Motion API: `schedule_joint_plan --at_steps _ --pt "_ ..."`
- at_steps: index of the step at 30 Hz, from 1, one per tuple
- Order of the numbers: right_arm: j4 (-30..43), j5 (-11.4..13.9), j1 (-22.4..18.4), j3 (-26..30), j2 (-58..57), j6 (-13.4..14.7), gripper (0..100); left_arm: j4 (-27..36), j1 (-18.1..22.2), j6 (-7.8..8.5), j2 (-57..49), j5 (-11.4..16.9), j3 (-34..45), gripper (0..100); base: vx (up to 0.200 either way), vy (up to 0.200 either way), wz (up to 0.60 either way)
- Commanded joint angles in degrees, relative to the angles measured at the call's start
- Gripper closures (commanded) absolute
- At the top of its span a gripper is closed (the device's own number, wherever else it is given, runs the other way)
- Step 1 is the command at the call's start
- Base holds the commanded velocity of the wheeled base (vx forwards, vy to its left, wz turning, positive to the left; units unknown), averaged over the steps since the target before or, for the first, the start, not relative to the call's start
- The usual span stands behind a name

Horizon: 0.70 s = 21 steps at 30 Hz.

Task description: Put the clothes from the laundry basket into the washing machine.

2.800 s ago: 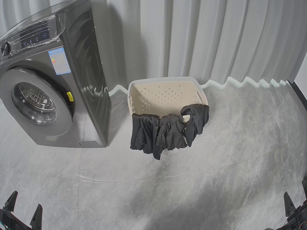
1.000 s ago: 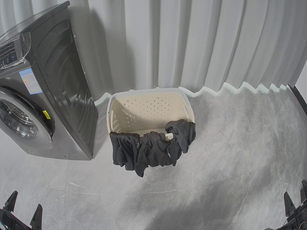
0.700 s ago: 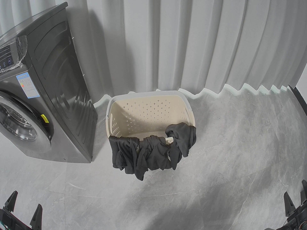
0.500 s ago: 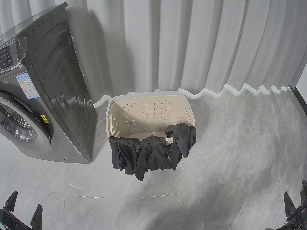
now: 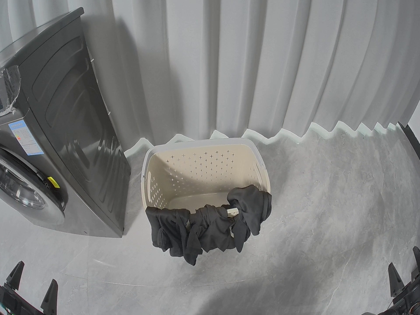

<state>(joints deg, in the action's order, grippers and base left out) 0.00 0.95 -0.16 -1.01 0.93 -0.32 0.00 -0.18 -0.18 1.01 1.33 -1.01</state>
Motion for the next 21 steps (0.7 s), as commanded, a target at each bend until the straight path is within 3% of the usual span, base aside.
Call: schedule_joint_plan --at_steps 1,14,17,21 --pt "0.00 0.02 -0.02 1.01 -0.49 -0.03 0 0.00 0.01 0.01 -1.01 -0.01 0.92 0 0.000 0.000 0.00" --pt "0.00 0.02 -0.02 1.01 -0.49 -0.03 0 0.00 0.01 0.09 -1.01 -0.01 0.92 0 0.000 0.000 0.00" --pt "0.00 0.02 -0.02 1.01 -0.49 -0.03 0 0.00 0.01 0.09 -1.01 0.08 0.92 0 0.000 0.200 0.00" --pt "0.00 0.02 -0.02 1.01 -0.49 -0.03 0 0.00 0.01 0.18 -1.01 0.08 0.92 0 0.000 0.000 0.00"
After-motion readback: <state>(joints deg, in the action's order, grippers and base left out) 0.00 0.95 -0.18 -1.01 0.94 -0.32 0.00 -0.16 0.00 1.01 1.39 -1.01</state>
